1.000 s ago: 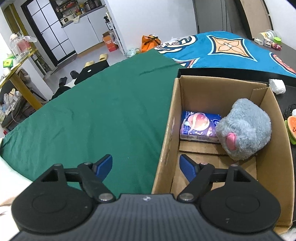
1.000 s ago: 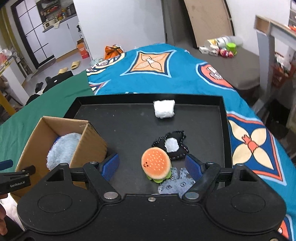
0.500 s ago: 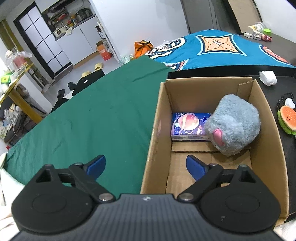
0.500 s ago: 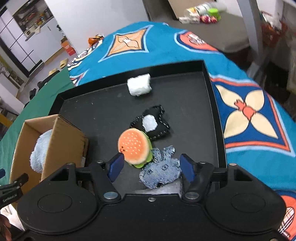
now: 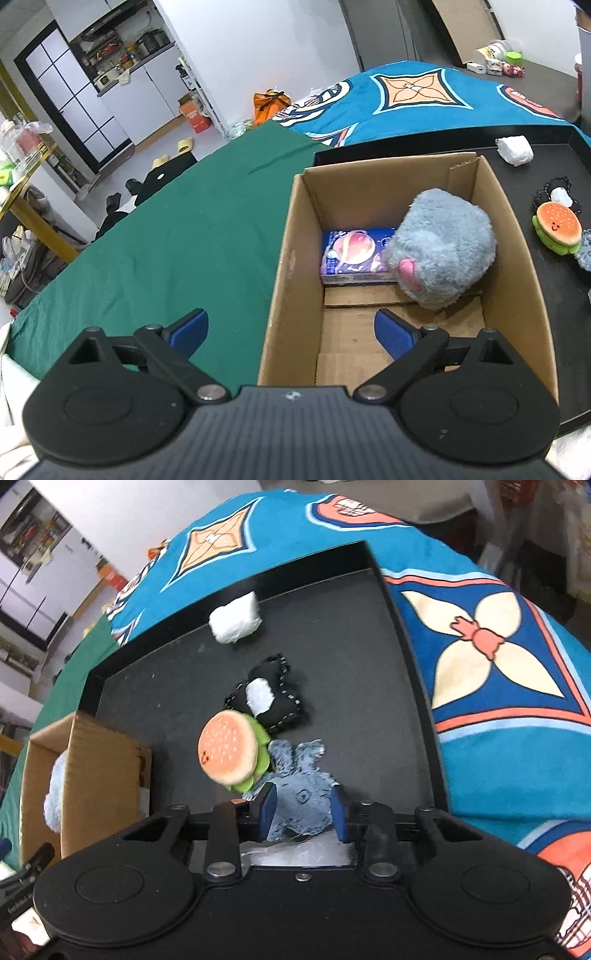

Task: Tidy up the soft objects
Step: 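Reach the right gripper to the denim plush and close on it, then lift the denim plush with the right gripper and carry it over the box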

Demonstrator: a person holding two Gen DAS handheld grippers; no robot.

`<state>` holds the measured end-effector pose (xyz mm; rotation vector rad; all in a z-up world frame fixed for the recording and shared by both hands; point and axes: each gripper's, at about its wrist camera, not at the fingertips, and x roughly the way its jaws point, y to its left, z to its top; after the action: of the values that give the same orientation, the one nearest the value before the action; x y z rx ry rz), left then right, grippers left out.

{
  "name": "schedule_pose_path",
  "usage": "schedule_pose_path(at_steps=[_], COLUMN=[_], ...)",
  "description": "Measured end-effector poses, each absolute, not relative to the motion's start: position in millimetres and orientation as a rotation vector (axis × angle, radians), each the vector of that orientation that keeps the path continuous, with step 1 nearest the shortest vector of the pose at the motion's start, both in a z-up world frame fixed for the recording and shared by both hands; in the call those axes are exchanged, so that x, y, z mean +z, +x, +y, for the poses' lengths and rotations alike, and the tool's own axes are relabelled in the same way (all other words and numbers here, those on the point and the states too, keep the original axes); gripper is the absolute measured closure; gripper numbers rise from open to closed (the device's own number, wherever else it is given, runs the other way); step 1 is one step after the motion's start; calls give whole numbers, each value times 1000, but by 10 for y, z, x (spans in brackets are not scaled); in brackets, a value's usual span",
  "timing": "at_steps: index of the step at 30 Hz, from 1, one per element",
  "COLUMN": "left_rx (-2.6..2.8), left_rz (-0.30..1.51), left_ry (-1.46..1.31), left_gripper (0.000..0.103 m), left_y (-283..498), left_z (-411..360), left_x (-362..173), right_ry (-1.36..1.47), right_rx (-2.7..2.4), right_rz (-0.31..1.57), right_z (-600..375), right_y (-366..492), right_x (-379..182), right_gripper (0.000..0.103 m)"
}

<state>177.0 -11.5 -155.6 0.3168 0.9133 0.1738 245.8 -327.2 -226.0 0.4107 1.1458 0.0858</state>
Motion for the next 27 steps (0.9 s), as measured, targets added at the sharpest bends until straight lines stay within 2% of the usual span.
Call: schedule_pose_path(at_steps=[3, 11, 13, 14, 18, 24, 27], left_rx=[171, 174, 175, 176, 175, 172, 166], left_rz=[921, 921, 921, 920, 917, 918, 918], left_ry=[323, 325, 328, 329, 337, 345, 351], left_gripper=[7, 7, 7, 7, 7, 7, 7], left_y=[1780, 1792, 1785, 1787, 1778, 1779, 1774], left_z=[-127, -132, -124, -128, -144, -164, -171], left_x=[-1574, -1586, -1583, -1582, -1581, -1563, -1519], right_ry=[429, 404, 366, 352, 364, 370, 367], right_rx=[68, 81, 92, 94, 95, 119, 137], right_rz=[1146, 1184, 1171, 1167, 1153, 1108, 1082], right_z=[-3317, -3223, -3174, -3163, -3192, -3198, -3181], right_y=[2468, 2545, 2554, 2556, 2530, 2437, 2398], right_x=[-2275, -2406, -2398, -2394, -2355, -2227, -2152], right_gripper=[58, 50, 55, 67, 81, 91, 92])
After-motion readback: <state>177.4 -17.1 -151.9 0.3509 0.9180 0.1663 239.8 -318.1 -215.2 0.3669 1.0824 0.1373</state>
